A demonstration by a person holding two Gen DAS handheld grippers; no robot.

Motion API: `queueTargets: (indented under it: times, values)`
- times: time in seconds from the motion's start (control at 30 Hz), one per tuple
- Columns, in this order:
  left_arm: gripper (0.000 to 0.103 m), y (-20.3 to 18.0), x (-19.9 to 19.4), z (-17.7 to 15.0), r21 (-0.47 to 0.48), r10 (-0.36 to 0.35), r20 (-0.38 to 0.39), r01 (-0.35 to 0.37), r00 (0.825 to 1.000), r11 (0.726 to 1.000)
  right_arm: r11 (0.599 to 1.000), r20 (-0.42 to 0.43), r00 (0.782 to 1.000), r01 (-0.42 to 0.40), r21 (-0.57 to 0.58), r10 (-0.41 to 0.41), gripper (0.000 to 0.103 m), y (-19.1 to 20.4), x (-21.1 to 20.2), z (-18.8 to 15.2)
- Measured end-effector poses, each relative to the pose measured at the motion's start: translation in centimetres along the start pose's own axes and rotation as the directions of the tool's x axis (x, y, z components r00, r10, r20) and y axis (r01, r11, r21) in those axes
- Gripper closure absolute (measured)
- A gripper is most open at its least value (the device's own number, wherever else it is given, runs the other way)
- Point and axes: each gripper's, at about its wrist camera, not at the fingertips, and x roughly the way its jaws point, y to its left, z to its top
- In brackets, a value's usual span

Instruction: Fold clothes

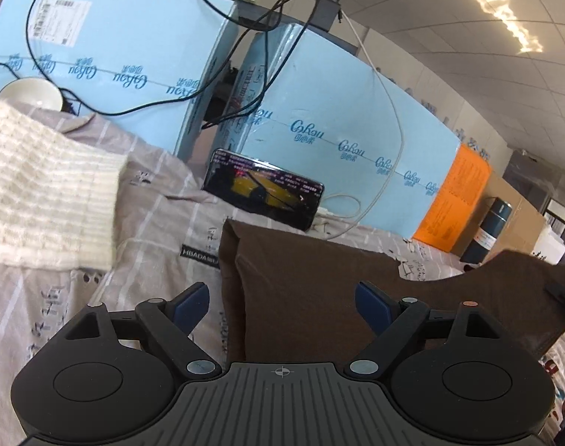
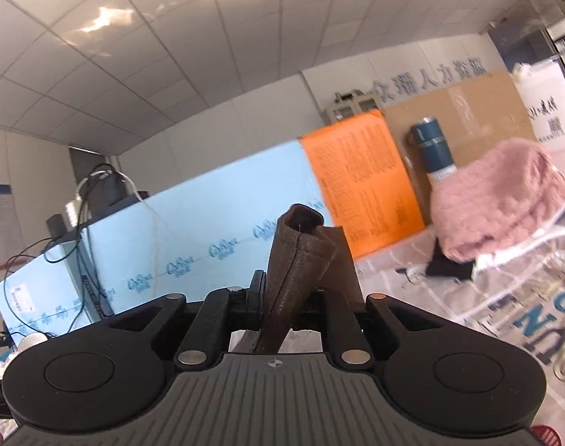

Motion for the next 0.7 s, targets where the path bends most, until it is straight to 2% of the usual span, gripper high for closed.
queueTargets:
  times: [0.1, 0.17, 0.2, 0.27, 0.33, 0.4, 0.47, 0.5, 0.53, 0.57, 0.6, 0.63, 0.7]
  values:
    - [0.014, 1.5, 3.1, 2.0, 0.039, -0.028, -0.064, 0.031, 0.998, 0.999, 0.979, -0.123, 0.991, 0.076, 0.190, -0.053, 0.079, -4.5, 0.6, -0.7]
    - [0.015, 2.8, 5.9, 3.0, 0.026, -0.031, -0.150, 0.035, 0.988, 0.999, 0.944, -0.168, 0.984, 0.109, 0.312, -0.058, 0.049, -6.7, 0.8, -1.0]
    - [0.015, 3.5, 7.2, 3.1, 0.003, -0.045, -0.187, 0.046, 0.981, 0.999, 0.927, -0.182, 0.982, 0.108, 0.358, -0.044, 0.043, -7.7, 0.9, -0.9]
    - [0.015, 4.4, 9.2, 3.2, -0.035, -0.089, -0.240, 0.083, 0.967, 0.996, 0.909, -0.211, 0.977, 0.088, 0.408, 0.001, 0.034, -8.6, 1.8, -0.9]
    - [0.016, 4.6, 10.6, 3.1, -0.050, -0.141, -0.262, 0.132, 0.955, 0.990, 0.909, -0.276, 0.960, 0.083, 0.409, 0.037, 0.031, -9.0, 3.5, -0.7]
    - [0.016, 3.8, 11.5, 2.8, -0.042, -0.184, -0.277, 0.180, 0.943, 0.983, 0.917, -0.333, 0.942, 0.101, 0.385, 0.036, 0.032, -8.9, 5.3, -0.7]
    - [0.024, 3.0, 11.6, 2.3, 0.024, -0.165, -0.270, 0.178, 0.949, 0.984, 0.933, -0.362, 0.932, 0.110, 0.343, 0.024, 0.037, -8.2, 6.7, -0.6]
    - [0.038, 2.5, 11.6, 2.0, 0.060, -0.152, -0.264, 0.173, 0.952, 0.983, 0.941, -0.368, 0.929, 0.108, 0.321, 0.019, 0.043, -7.9, 7.3, -0.5]
    - [0.049, 2.1, 11.6, 1.8, 0.096, -0.139, -0.258, 0.168, 0.956, 0.981, 0.949, -0.369, 0.929, 0.095, 0.302, 0.024, 0.061, -7.6, 8.0, -0.3]
    - [0.057, 2.1, 11.4, 1.8, 0.101, -0.140, -0.245, 0.169, 0.959, 0.980, 0.955, -0.372, 0.928, 0.085, 0.283, 0.028, 0.071, -7.3, 8.6, -0.1]
    - [0.073, 2.3, 11.0, 2.0, 0.096, -0.145, -0.230, 0.171, 0.962, 0.981, 0.961, -0.375, 0.927, 0.078, 0.265, 0.028, 0.074, -6.9, 9.1, 0.0]
    - [0.081, 2.2, 10.6, 2.1, 0.107, -0.144, -0.211, 0.169, 0.967, 0.980, 0.968, -0.366, 0.930, 0.058, 0.243, 0.036, 0.081, -6.4, 9.6, 0.2]
    - [0.086, 1.9, 9.7, 2.3, 0.136, -0.137, -0.169, 0.160, 0.976, 0.978, 0.980, -0.332, 0.942, 0.011, 0.198, 0.056, 0.085, -5.2, 10.3, 0.7]
